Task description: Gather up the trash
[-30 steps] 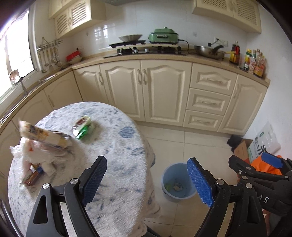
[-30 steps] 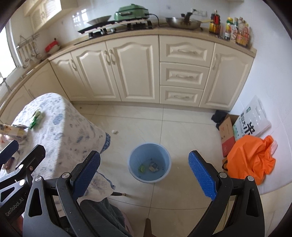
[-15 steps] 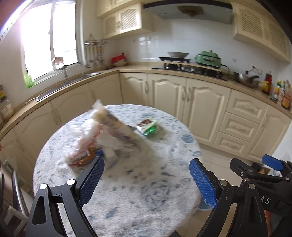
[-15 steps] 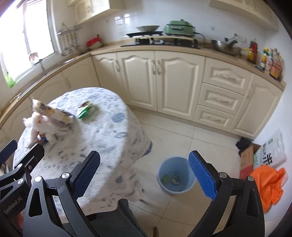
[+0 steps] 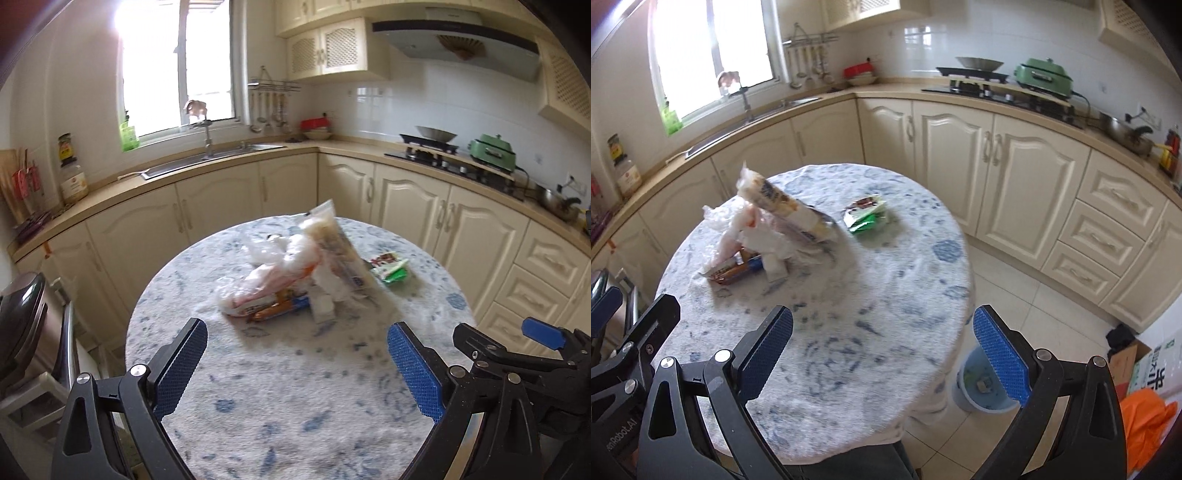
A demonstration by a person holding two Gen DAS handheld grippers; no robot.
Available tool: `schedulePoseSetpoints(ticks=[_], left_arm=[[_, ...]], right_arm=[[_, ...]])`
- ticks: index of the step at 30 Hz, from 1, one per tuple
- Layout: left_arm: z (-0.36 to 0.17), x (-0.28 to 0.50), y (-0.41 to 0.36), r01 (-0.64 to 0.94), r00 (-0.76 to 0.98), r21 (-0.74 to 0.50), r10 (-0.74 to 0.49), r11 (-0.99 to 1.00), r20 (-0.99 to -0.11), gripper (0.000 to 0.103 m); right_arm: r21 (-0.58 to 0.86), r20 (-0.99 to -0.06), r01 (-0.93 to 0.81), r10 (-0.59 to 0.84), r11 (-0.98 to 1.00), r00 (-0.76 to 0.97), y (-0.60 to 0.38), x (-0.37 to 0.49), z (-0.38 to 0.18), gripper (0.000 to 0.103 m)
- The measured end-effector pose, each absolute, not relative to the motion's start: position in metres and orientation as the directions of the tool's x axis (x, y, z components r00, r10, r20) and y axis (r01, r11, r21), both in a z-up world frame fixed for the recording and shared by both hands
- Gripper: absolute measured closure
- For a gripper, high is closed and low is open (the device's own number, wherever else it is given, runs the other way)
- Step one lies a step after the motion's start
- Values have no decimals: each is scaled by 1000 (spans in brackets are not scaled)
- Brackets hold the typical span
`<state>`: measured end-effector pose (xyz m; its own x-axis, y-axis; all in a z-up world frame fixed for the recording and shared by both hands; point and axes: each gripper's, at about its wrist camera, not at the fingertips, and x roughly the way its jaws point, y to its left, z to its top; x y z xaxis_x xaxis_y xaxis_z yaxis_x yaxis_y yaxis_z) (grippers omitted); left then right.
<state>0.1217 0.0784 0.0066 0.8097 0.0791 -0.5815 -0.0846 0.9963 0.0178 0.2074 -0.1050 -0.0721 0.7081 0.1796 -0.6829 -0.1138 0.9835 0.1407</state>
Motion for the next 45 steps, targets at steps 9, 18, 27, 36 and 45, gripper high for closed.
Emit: schedulePoseSetpoints(ticks=[9,18,27,36,45], left_arm=[[-1,148,100,-153,773,3,122,988,-623,7],[-17,196,130,-180,720,-37,105,983,-686,7],[-42,271,158,-164,661,-127,13,978,-750,7],[-43,333,169,-94,659,-151,-53,984,-750,7],[-54,379,164,0,658,-168,-127,986,-743,7]], right_arm=[[127,-707,-195,226,973,670,-68,228,-79,3],[128,-731,-257,266,958,628,-42,270,-84,3],[57,-755,-303,239,951,610,-2,344,-90,3],[123,-791,-418,343,900,506,28,392,-112,48],[154,-769,-364,343,918,540,3,388,-108,62]])
